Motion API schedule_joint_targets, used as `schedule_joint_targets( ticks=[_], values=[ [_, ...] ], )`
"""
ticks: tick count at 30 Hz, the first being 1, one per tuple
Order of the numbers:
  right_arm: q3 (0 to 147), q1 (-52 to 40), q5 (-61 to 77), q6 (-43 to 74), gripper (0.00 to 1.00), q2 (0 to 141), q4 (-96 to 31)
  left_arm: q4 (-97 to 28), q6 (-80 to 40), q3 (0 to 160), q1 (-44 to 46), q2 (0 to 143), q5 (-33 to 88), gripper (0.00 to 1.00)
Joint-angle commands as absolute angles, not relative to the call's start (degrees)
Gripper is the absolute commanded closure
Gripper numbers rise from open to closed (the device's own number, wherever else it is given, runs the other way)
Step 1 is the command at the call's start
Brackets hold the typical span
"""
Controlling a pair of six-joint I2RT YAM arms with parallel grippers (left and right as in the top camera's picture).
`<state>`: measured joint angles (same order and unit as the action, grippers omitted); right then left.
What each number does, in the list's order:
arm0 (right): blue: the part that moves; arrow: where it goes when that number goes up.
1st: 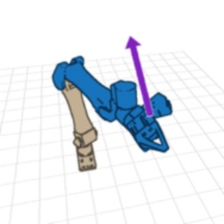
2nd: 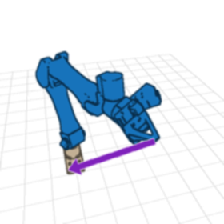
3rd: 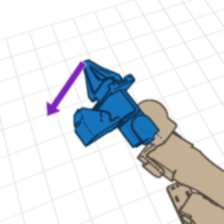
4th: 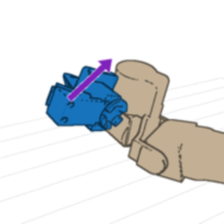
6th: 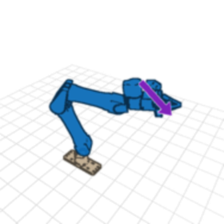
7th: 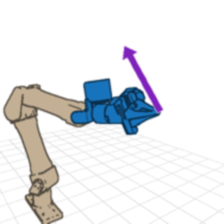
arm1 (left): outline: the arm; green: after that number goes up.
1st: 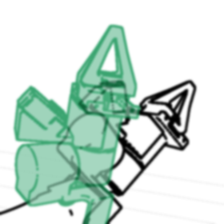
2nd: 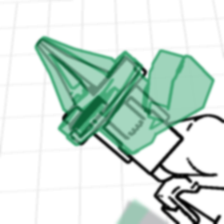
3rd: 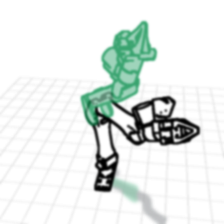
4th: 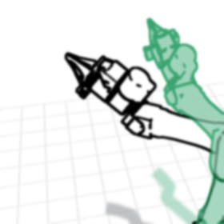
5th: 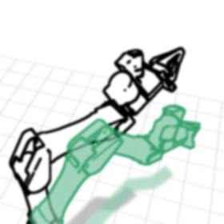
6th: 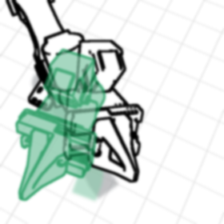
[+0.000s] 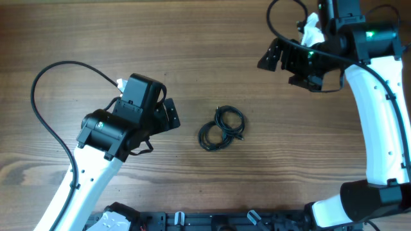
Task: Untangle cables
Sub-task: 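Move the right gripper back from the upper right toward the center coil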
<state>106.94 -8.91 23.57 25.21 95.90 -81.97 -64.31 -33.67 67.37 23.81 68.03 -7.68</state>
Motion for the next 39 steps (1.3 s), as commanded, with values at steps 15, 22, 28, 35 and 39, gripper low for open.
schedule_joint_targets(
  ticks=[15, 22, 28, 35, 39],
  values=[
    [106.4, -10.1, 21.2, 21.0, 0.0, 96.2, -81.3, -64.3, -33.2, 67.5, 23.5, 68.0, -8.4, 0.0],
    [106.4, -10.1, 21.2, 21.0, 0.0, 96.2, -81.3, -64.3, -33.2, 67.5, 23.5, 68.0, -8.4, 0.0],
    [106.4, -10.1, 21.1, 17.9, 0.0, 96.2, -81.5, -64.3, -33.2, 67.5, 23.5, 68.0, -8.4, 0.0],
    [106.4, -10.1, 11.5, 18.0, 0.0, 96.4, -80.5, -64.3, -33.2, 67.5, 23.5, 68.0, -8.4, 0.0],
    [106.4, -10.1, 8.5, 17.9, 0.0, 98.5, -80.7, -64.3, -33.2, 67.5, 23.5, 68.0, -8.4, 0.0]
  ],
)
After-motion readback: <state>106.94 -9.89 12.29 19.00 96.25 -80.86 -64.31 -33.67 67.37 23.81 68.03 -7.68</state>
